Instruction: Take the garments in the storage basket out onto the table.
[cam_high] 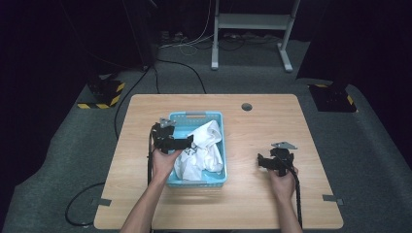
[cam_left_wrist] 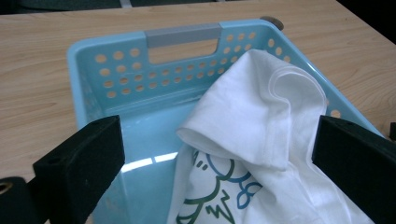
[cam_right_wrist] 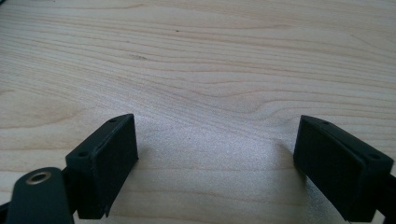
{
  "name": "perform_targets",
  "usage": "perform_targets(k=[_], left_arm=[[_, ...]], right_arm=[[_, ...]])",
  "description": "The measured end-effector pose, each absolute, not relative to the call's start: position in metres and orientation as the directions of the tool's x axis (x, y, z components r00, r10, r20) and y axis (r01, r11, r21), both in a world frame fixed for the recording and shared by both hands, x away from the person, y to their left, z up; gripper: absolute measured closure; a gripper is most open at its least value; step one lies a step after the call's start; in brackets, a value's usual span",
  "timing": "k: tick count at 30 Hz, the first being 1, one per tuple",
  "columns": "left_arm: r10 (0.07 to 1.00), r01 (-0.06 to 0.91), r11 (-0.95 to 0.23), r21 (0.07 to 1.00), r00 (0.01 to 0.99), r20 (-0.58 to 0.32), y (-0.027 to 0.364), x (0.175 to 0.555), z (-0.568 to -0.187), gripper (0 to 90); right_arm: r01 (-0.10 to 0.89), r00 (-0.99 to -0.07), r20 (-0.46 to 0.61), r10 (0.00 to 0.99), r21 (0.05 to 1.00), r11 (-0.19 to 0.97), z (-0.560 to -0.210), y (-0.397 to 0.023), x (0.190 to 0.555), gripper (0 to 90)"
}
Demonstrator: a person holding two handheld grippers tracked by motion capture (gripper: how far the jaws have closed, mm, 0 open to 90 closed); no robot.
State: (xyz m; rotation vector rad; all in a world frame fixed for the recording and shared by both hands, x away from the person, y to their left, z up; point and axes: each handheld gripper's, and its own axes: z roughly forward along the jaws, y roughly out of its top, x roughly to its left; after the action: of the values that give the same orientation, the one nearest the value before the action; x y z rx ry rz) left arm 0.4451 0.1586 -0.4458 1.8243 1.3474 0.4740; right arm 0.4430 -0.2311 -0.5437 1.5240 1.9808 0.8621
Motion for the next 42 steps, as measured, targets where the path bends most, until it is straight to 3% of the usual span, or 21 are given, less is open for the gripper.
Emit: perform_targets(k=[29, 36, 42], left_arm=[[0.932, 0.735, -0.171, 0.656, 0.337, -0.135, 0.119, 0.479, -0.49, 1.9], [0.944, 0.749, -0.169, 0.64, 0.311, -0.114, 0.118, 0.483, -0.495, 6.0], [0.95, 0.769, -0.177, 0.614, 0.297, -0.098, 0.114, 0.485, -0.5, 16.4]], right_arm=[[0.656, -0.254, -0.004, 0.967, 0.735, 0.175, -0.544, -0.231, 0.443, 13.2], [0.655, -0.255, -0.005, 0.967, 0.734, 0.177, -0.544, -0.231, 0.443, 13.2], [0.655, -0.254, -0.004, 0.967, 0.735, 0.176, -0.544, -0.231, 0.443, 13.2]])
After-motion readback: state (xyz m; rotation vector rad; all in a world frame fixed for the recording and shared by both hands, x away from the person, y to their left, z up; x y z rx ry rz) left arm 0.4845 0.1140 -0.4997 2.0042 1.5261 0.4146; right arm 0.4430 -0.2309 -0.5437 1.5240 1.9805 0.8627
